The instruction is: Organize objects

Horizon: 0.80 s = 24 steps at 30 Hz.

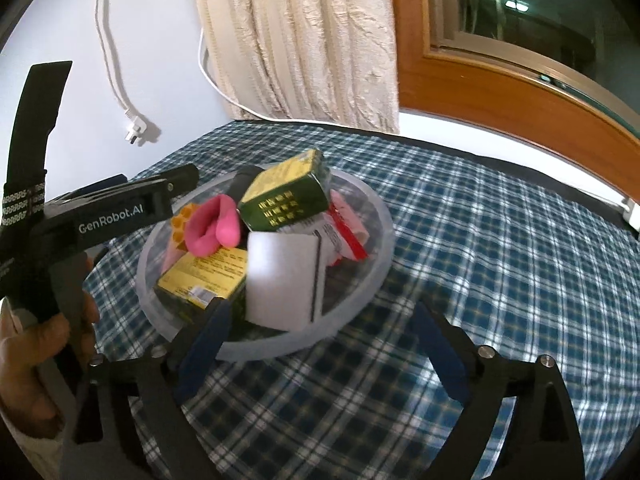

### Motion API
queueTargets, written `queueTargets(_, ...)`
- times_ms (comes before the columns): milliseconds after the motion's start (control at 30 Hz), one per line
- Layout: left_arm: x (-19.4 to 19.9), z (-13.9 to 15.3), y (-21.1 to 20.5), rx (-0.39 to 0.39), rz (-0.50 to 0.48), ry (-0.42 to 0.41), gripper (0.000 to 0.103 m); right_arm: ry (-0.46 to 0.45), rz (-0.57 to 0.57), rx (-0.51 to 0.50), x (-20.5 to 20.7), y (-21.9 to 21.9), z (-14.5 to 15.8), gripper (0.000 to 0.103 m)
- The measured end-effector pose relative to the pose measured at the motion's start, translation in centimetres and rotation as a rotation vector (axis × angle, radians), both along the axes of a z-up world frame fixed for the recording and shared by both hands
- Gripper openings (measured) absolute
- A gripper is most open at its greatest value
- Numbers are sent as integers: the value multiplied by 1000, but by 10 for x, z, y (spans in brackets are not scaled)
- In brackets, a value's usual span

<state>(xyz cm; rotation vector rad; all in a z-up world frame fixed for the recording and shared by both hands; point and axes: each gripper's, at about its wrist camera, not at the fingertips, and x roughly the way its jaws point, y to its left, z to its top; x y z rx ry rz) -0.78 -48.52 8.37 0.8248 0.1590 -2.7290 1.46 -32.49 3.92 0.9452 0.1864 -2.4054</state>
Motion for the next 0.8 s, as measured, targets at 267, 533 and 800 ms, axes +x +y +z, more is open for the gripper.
queueTargets(267,7,-3,4,-15,10,8,102,-13,-27,4,5,15,-6,99)
queueTargets(533,31,-16,9,-14,19,-13,102,83,-71,-29,18,22,8,103)
queueTargets(800,60,3,16,-69,37,50,102,283,-188,-52,44,36,41,103)
